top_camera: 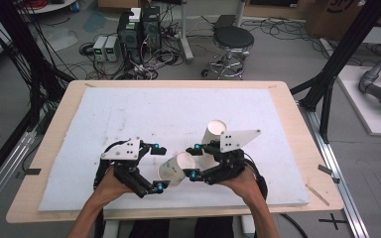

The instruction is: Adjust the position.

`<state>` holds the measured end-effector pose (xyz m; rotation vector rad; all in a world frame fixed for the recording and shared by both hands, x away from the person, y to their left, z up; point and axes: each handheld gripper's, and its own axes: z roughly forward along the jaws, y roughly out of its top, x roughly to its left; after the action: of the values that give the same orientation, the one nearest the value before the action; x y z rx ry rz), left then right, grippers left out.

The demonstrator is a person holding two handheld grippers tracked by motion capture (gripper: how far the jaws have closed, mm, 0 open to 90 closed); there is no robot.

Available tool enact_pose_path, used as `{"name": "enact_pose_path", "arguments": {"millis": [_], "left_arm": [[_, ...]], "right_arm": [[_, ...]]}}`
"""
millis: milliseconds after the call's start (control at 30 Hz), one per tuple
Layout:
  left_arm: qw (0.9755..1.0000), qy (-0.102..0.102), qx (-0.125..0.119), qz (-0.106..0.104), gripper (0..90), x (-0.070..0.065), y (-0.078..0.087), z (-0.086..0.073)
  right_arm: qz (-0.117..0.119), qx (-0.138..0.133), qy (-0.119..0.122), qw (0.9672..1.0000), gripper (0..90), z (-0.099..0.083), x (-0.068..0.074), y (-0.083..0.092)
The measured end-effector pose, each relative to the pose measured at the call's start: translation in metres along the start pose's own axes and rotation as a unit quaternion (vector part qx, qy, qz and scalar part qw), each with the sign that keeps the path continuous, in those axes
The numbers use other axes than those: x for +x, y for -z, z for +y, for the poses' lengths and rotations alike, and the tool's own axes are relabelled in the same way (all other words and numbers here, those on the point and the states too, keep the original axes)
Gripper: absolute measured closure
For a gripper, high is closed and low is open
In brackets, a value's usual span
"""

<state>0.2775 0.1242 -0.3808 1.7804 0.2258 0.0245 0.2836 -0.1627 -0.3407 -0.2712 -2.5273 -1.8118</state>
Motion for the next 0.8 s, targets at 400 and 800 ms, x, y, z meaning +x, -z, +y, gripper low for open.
{"name": "enact_pose_path", "arguments": {"millis": [400,800], "left_arm": [[0.9998,-0.004,0.011,-0.013,11.0,0.001,-0.010,-0.011],[0.9997,0.001,0.011,-0.021,20.6,0.002,-0.009,-0.014]], "right_arm": [[0.016,-0.007,0.002,0.9998,38.2,0.001,-0.001,-0.002],[0.025,-0.011,0.003,0.9996,38.2,0.001,-0.001,-0.003]]}}
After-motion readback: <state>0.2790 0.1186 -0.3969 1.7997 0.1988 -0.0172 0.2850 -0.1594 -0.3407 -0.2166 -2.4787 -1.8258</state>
